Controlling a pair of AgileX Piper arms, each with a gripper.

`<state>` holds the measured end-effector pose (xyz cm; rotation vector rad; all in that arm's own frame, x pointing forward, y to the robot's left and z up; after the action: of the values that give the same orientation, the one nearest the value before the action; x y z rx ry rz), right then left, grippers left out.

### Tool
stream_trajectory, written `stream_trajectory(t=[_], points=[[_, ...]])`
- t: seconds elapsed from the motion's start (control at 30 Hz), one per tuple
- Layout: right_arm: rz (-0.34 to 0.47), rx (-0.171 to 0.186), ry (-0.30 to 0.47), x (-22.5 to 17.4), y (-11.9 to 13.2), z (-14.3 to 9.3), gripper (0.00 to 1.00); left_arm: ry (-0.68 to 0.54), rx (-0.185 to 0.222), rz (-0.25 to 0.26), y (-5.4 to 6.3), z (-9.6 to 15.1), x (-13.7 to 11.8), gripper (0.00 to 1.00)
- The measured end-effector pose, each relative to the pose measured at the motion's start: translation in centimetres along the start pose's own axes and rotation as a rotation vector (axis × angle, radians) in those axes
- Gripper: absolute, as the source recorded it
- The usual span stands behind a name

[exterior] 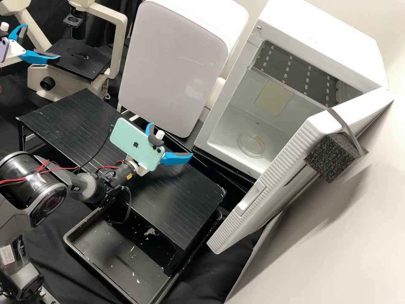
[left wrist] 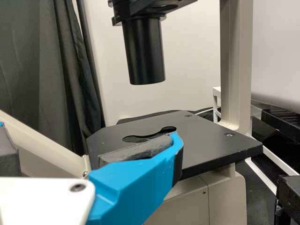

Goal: Close the incubator door

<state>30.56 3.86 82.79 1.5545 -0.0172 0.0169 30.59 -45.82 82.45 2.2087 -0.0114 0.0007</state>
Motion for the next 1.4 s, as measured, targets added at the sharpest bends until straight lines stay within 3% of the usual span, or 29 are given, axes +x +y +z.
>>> stream_trajectory(t=[0.47,0.6,0.73,0.93,1.2,1.4], points=[[0.001,0.000,-0.003,-0.6,-0.1,0.3,1.00,0.000,0.000,0.000,0.0,0.0,0.0,1.00],[0.043,0.003,-0.011,-2.3,0.6,0.9,1.00,0.000,0.000,0.000,0.0,0.0,0.0,1.00],[0.145,0.005,-0.003,-5.1,2.0,2.1,1.00,0.000,0.000,0.000,0.0,0.0,0.0,1.00],[0.335,0.011,-0.055,-10.2,5.1,3.7,1.00,0.000,0.000,0.000,0.0,0.0,0.0,1.00],[0.637,0.081,-0.129,-15.5,8.3,5.1,1.00,0.000,0.000,0.000,0.0,0.0,0.0,1.00],[0.707,0.107,-0.178,-16.3,9.2,6.0,1.00,0.000,0.000,0.000,0.0,0.0,0.0,1.00]])
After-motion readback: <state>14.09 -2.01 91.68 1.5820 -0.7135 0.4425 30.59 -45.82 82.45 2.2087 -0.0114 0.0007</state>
